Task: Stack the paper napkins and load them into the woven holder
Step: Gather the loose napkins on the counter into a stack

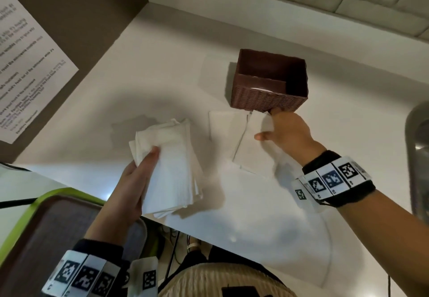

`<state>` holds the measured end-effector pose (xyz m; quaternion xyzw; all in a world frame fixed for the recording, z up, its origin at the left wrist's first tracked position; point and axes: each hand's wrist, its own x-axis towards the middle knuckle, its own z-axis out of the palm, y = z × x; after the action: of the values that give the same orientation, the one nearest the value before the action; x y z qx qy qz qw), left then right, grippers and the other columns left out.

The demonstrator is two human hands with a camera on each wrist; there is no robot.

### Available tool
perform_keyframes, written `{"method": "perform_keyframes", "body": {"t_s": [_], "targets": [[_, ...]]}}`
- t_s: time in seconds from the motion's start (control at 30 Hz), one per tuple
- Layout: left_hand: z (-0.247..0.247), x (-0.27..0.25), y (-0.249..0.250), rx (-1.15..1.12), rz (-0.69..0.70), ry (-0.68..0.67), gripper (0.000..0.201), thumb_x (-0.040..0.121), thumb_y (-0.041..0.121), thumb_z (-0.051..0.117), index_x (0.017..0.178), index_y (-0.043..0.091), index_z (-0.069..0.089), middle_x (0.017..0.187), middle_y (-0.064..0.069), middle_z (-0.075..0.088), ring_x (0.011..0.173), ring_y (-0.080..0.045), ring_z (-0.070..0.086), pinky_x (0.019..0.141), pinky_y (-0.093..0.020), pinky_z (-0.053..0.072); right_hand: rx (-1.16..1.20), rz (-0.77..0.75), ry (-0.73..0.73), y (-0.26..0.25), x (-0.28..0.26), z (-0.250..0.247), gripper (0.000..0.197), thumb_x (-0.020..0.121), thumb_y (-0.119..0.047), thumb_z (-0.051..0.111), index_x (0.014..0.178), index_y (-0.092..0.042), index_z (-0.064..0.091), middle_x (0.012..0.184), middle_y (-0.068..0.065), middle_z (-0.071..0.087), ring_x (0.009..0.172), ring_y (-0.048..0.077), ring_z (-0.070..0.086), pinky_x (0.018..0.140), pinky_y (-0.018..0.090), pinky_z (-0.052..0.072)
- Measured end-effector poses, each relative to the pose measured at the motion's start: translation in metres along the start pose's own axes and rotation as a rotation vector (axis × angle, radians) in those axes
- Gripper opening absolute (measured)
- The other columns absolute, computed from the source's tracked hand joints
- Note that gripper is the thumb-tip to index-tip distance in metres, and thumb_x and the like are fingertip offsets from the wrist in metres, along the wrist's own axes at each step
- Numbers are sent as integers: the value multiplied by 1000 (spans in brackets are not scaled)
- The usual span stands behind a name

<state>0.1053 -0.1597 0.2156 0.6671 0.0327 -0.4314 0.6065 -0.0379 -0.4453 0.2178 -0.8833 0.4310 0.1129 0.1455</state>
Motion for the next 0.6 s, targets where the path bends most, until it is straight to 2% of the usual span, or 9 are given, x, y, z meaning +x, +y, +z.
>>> {"method": "perform_keyframes", "body": {"t_s": [0.1, 0.2, 0.27, 0.33, 0.43, 0.5, 0.53, 0.6], "targets": [[1, 0, 2, -1, -10, -5, 29, 92, 46, 56, 105, 21, 65, 90, -1, 79, 83, -19, 75, 70, -36, 56, -84, 61, 29, 0, -4, 2, 83, 72, -57, 74, 129, -3, 49, 131, 20, 49, 120, 38, 49, 93, 44, 46], [3, 0, 5, -1, -22, -5, 30, 93, 46, 56, 107, 21, 64, 95, -3, 78, 88, -21, 74, 72, -37, 56, -27, 62, 28, 4, -3, 1, 79, 67, -58, 77, 125, -9, 56, 131, 19, 48, 121, 39, 46, 98, 46, 44], [3, 1, 6, -2, -25, 0, 34, 92, 47, 56, 111, 20, 63, 98, -5, 77, 91, -23, 73, 72, -37, 56, 112, 39, 13, 7, -1, 0, 71, 65, -51, 82, 121, -12, 61, 128, 13, 57, 120, 34, 52, 96, 39, 46], [0, 2, 6, -2, -35, 4, 43, 90, 49, 56, 117, 17, 62, 104, -8, 76, 96, -26, 72, 73, -38, 56, 246, -11, -26, 9, -4, -8, 62, 70, -38, 83, 121, -10, 61, 126, 7, 63, 118, 27, 57, 87, 29, 42], [-8, 4, 5, -14, -40, 25, 50, 89, 51, 57, 124, 14, 60, 110, -11, 74, 100, -29, 71, 76, -40, 56, 380, -143, -93, 10, -15, -36, 38, 79, -29, 78, 111, -14, 66, 111, -1, 68, 104, 19, 61, 76, 24, 41], [-15, 6, 5, -31, -36, 54, 53, 89, 51, 57, 127, 14, 58, 112, -11, 73, 101, -29, 70, 76, -40, 56, 468, -222, -217, 10, -22, -64, 16, 83, -27, 74, 99, -28, 70, 98, -20, 69, 89, 1, 62, 72, 12, 42], [-19, 6, 4, -38, -32, 69, 55, 89, 52, 57, 128, 14, 57, 113, -11, 72, 102, -29, 70, 75, -40, 55, 496, -262, -292, 8, -24, -76, 12, 84, -25, 73, 93, -33, 70, 89, -25, 70, 80, -8, 62, 70, 9, 43], [-26, 7, 4, -48, -22, 96, 56, 88, 52, 57, 130, 14, 56, 114, -10, 71, 102, -28, 69, 75, -39, 55, 520, -338, -400, -1, -22, -94, 11, 85, -21, 71, 86, -32, 72, 79, -25, 73, 65, -11, 62, 62, 4, 45]]}}
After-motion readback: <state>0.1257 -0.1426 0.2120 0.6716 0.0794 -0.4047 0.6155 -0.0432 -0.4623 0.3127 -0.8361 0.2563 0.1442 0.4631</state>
